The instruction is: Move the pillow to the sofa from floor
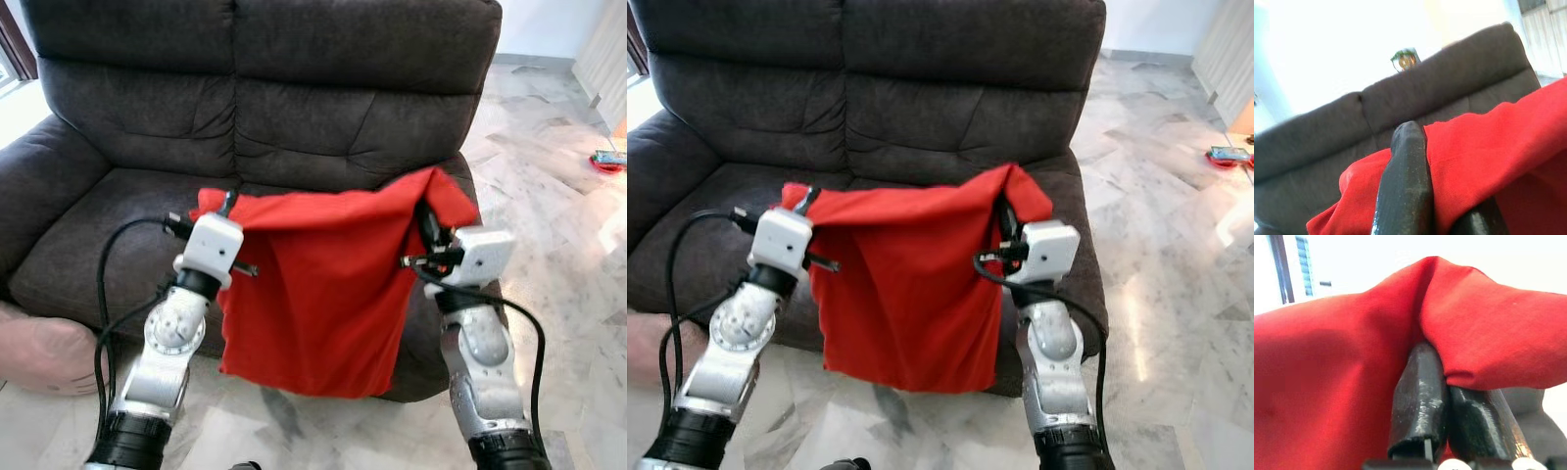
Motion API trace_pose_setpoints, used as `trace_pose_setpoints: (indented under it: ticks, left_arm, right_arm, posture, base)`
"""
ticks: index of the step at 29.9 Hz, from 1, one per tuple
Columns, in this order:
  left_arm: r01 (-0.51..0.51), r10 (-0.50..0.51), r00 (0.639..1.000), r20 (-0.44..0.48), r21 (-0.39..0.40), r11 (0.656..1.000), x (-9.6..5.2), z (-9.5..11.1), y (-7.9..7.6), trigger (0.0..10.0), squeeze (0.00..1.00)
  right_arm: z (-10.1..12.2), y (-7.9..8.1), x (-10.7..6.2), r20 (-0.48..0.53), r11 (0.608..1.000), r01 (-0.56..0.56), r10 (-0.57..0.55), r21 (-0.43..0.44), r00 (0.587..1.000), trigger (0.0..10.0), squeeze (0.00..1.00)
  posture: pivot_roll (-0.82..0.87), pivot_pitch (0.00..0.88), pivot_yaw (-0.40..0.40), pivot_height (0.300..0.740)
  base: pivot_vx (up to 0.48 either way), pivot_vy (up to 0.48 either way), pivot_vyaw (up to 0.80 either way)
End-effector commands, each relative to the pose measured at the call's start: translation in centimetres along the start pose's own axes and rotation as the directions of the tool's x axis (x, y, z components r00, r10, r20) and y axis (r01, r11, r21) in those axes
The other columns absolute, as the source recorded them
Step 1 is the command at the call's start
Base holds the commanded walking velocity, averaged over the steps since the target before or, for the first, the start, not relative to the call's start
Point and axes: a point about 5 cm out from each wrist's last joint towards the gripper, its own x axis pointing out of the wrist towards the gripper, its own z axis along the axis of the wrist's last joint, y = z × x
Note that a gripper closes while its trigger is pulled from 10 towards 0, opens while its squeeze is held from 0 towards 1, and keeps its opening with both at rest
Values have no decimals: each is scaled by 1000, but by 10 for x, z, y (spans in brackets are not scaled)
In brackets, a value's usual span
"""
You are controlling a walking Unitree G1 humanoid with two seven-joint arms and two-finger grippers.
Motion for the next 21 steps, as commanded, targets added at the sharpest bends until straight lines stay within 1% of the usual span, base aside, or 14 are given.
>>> trace_pose_setpoints:
  ticks: [1, 2, 5, 8, 11, 13, 17, 21]
  left_arm:
    - [-15, 10, 991, 130, 36, 999, 11, 28, 6, 10000, 0]
    - [-11, 5, 990, 141, 45, 999, 13, 32, 5, 10000, 0]
    - [-25, 20, 988, 152, 30, 999, 15, 38, 5, 10000, 0]
    - [-22, 14, 984, 175, 44, 999, 18, 45, 4, 10000, 0]
    - [-23, 13, 983, 185, 52, 998, 20, 49, 5, 10000, 0]
    - [-25, 15, 983, 185, 55, 998, 21, 51, 6, 10000, 0]
    - [-54, 42, 984, 173, 66, 996, 17, 53, 16, 10000, 0]
    - [-56, 42, 985, 169, 74, 996, 15, 56, 18, 10000, 0]
  right_arm:
    - [24, 2, 12, 111, 1000, -2, 2, -1, 994, 10000, 0]
    - [27, 2, 13, 118, 1000, -2, 3, -3, 993, 10000, 0]
    - [32, 4, 15, 129, 1000, -3, 2, 3, 992, 10000, 0]
    - [39, 9, 18, 151, 1000, -24, 22, 8, 988, 10000, 0]
    - [40, 10, 18, 149, 1000, -30, 29, 4, 988, 10000, 0]
    - [42, 10, 18, 147, 1000, -29, 28, 4, 989, 10000, 0]
    - [51, 14, 18, 164, 999, -46, 47, -6, 985, 10000, 0]
    - [55, 18, 19, 171, 998, -63, 65, -15, 983, 10000, 0]
  posture:
    - [50, 72, 6, 740]
    - [51, 72, 7, 740]
    - [50, 71, 7, 740]
    - [46, 69, 8, 740]
    - [47, 65, 9, 740]
    - [47, 65, 9, 740]
    - [42, 55, 12, 740]
    - [47, 52, 11, 740]
  base:
    - [0, 0, 0]
    - [0, 0, 0]
    - [0, 0, 0]
    - [0, 0, 0]
    - [0, 0, 0]
    - [0, 0, 0]
    - [0, 0, 0]
    - [0, 0, 0]
